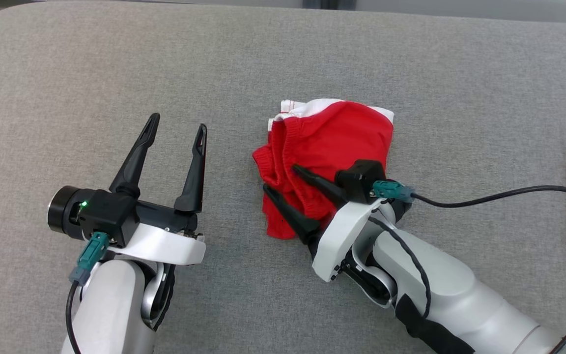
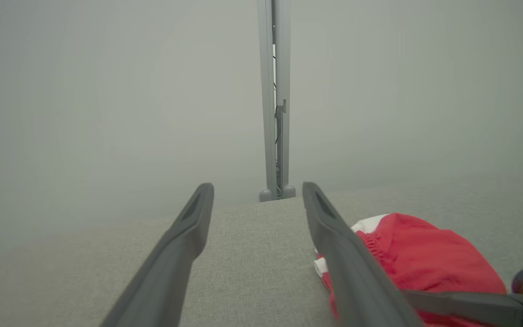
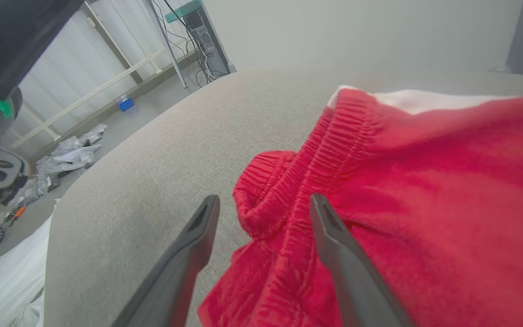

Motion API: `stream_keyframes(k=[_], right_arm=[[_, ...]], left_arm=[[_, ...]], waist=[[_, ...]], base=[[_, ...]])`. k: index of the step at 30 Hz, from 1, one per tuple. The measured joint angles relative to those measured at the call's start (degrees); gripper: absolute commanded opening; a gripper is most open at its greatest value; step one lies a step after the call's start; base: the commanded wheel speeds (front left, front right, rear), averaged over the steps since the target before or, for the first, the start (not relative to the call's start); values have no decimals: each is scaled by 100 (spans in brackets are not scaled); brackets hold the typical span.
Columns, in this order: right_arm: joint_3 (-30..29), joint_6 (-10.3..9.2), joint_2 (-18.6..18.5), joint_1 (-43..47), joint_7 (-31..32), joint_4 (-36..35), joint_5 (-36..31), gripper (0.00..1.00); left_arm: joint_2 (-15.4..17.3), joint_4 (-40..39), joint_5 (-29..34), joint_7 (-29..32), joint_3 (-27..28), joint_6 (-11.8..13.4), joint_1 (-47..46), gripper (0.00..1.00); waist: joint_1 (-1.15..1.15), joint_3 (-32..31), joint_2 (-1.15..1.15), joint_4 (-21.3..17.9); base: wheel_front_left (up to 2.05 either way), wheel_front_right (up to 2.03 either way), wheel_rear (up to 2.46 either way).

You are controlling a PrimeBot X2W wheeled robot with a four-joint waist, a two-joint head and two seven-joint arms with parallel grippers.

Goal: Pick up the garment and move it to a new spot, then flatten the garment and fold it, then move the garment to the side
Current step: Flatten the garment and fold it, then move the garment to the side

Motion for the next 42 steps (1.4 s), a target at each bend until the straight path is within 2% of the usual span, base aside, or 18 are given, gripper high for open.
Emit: stream_keyframes(k=[3, 9, 16, 20, 25, 31, 42], right_arm=[[-215, 0, -3, 10, -140, -64, -243, 100], [-1143, 1, -52, 399, -220, -616, -501, 100], [-3216, 0, -580, 1420, -256, -1956, -1381, 100], [-4201, 0, -648, 2076, -257, -2524, -1979, 100], [-5048, 1, -568, 2703, -145, -2967, -2429, 100], [-5682, 1, -457, 3346, 158, -3501, -2976, 100], [-5961, 1, -286, 3795, 478, -4036, -3211, 100]], left_arm=[[0, -14, 25, 0, 52, 2, 1, 100], [43, -38, 23, 0, 269, 51, 85, 100], [133, -142, 14, 0, 487, 177, 180, 100], [148, -163, 3, 0, 550, 258, 285, 100], [156, -264, -12, 1, 601, 343, 460, 100], [165, -365, -69, 67, 671, 477, 772, 100], [223, -558, -88, 214, 684, 580, 1040, 100]], waist=[[0, -22, 0, -62], [0, -86, 0, -247], [0, -181, 0, -509], [0, -250, 0, -639], [0, -366, 0, -777], [0, -531, 0, -922], [0, -630, 0, -942]], base=[[0, 0, 0], [0, 0, 0], [0, 0, 0], [0, 0, 0], [0, 0, 0], [0, 0, 0], [0, 0, 0]])
